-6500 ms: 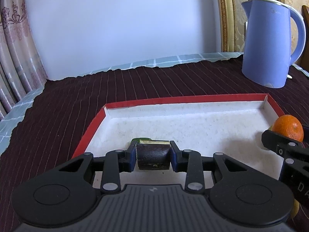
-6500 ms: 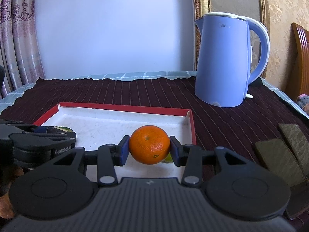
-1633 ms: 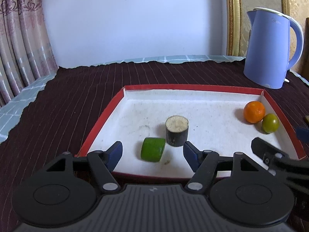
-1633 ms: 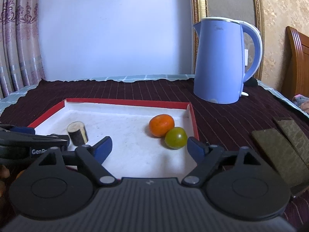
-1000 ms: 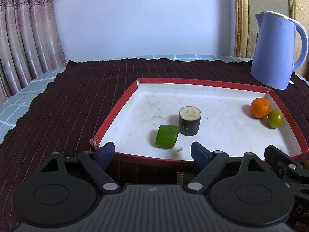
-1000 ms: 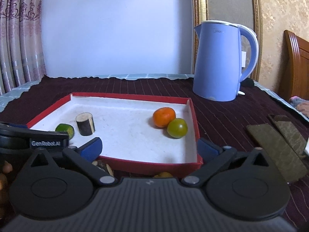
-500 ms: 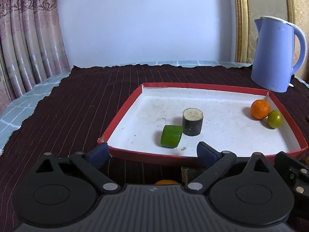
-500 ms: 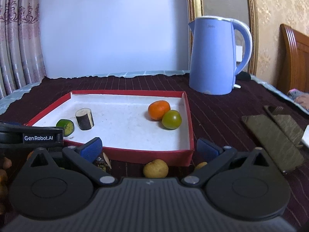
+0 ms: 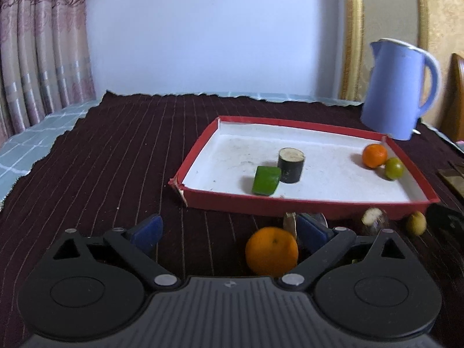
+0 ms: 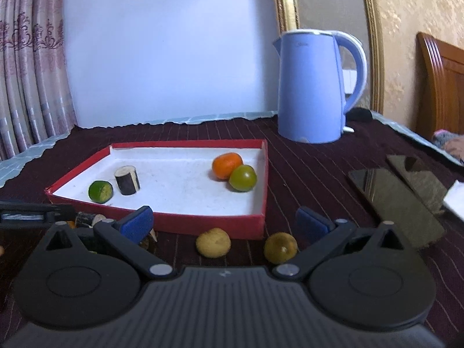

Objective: Organize fruits
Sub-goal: 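Withdraw both open tools from the tray toward the fruits beside it, then close the left tool on an orange while the right tool grasps a brownish round fruit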

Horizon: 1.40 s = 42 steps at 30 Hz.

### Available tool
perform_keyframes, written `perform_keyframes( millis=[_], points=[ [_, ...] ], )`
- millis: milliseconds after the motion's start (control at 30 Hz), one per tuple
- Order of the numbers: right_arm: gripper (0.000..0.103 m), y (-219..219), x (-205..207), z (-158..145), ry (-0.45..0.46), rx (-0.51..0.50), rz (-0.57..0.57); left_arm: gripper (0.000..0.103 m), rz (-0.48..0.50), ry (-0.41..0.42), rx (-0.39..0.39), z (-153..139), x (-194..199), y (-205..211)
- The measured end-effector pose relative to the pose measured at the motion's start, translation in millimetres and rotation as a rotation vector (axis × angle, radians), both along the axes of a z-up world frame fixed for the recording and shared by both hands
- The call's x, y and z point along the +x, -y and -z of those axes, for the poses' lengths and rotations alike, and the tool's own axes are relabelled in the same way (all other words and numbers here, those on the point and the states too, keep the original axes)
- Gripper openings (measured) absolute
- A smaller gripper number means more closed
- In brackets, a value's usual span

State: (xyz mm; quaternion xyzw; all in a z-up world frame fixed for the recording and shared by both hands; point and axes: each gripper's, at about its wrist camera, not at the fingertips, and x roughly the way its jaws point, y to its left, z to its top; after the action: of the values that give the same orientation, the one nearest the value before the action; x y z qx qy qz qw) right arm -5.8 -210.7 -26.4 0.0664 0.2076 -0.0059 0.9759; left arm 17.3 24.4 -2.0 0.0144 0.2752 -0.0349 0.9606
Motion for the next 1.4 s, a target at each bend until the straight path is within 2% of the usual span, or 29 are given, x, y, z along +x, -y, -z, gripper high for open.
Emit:
perform_keyframes(
  millis=[267,433,467,533,567,700,833,1000,1100,1200,1400],
  points=[
    [0.103,-9.6,-4.1,3.1,0.005,-0.076,0.001,0.098,0.124,0.03,0.036,6.7,-17.8,-4.2],
    [0.103,-3.7,-4.6,4.0,0.002,-0.058,0.012,0.097,0.177,0.032,0.06,8.0,-14.7,1.9],
    [0.103,-2.1,-4.6,4.5,0.0,-0.056,0.016,0.095,0.179,0.026,0.075,9.6,-12.6,4.6],
    [0.103,0.0,-4.1,5.5,-0.004,-0.05,0.025,0.079,0.185,0.004,0.111,14.4,-7.4,9.1],
    [0.103,0.8,-4.1,6.0,-0.006,-0.047,0.027,0.075,0.189,-0.017,0.126,17.2,-3.1,11.5],
    [0.103,0.6,-4.3,7.1,-0.003,-0.04,0.027,0.056,0.221,-0.079,0.096,22.2,11.0,12.6],
    [0.103,0.7,-2.8,7.8,-0.01,-0.04,0.028,0.042,0.232,-0.089,0.072,23.8,20.5,15.3],
    [0.103,-0.9,-0.2,10.6,-0.04,-0.09,0.014,0.041,0.224,-0.084,0.056,24.6,19.1,14.6],
    [0.094,-5.5,3.3,12.7,-0.063,-0.13,-0.006,0.042,0.212,-0.081,0.056,24.0,17.9,15.0],
    [0.089,-7.4,6.5,12.9,-0.078,-0.147,-0.027,0.042,0.207,-0.08,0.056,24.0,17.7,15.1],
    [0.089,12.6,2.5,14.1,-0.09,-0.172,0.013,0.042,0.208,-0.073,0.05,25.8,17.1,14.1]
  ],
)
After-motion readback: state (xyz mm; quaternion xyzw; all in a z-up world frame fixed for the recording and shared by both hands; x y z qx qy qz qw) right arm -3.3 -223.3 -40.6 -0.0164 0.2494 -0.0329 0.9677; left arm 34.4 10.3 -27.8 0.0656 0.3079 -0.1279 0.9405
